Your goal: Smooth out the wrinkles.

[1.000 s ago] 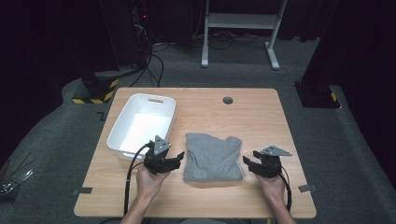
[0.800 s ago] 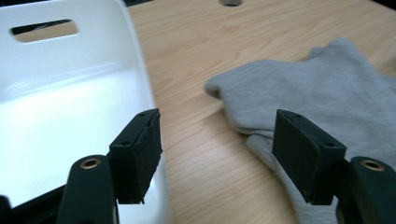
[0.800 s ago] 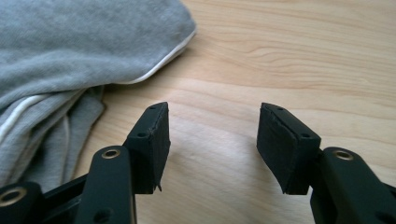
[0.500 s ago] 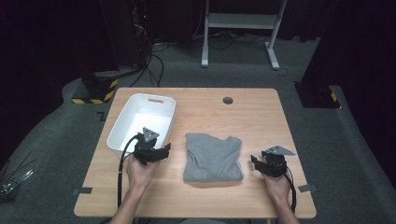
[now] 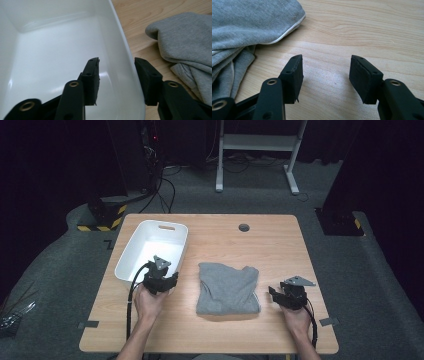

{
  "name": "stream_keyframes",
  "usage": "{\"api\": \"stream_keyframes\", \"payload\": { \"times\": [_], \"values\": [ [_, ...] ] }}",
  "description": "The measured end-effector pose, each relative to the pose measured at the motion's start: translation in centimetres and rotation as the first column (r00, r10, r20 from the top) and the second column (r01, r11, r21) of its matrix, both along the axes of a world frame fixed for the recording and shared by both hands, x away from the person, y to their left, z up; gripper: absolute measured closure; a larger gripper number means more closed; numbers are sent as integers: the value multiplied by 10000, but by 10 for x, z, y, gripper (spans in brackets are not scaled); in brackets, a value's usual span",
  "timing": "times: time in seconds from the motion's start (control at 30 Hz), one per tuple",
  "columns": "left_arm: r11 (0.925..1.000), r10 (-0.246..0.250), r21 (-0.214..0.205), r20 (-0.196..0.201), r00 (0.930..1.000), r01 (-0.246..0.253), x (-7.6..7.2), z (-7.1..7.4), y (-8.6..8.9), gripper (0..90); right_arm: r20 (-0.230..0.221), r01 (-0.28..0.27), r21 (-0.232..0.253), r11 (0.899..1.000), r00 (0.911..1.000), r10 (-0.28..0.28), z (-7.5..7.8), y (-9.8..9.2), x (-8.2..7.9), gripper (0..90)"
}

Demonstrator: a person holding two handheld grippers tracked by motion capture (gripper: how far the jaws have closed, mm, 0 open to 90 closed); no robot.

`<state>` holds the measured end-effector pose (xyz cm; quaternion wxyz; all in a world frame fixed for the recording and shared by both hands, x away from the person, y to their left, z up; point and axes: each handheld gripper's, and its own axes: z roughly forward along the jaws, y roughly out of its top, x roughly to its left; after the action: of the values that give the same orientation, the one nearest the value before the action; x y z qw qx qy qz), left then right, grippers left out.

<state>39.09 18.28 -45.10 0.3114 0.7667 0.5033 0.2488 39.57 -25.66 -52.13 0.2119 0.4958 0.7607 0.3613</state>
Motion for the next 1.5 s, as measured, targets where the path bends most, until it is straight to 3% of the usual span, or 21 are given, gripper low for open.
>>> {"api": "stream_keyframes", "payload": {
  "times": [0.17, 0.3, 1.0, 1.5],
  "values": [
    [9985, -363, -407, -114, 9993, 358, 2, 2, 0, 703, 17, 7, -4, 10000, 10000, -7, 0, 0, 0, 445],
    [9979, -552, -354, -93, 9984, 549, 1, 3, -2, 771, 32, -33, -84, 10000, 10000, 33, 0, 1, 0, 445],
    [9972, -649, -372, -138, 9978, 643, -16, 5, -10, 821, 67, -40, -130, 9999, 10000, 40, 0, 1, -1, 444],
    [9955, -637, -710, -134, 9979, 626, -27, 4, -22, 840, 64, -45, -173, 9998, 10000, 46, 0, 2, -1, 442]
  ]
}}
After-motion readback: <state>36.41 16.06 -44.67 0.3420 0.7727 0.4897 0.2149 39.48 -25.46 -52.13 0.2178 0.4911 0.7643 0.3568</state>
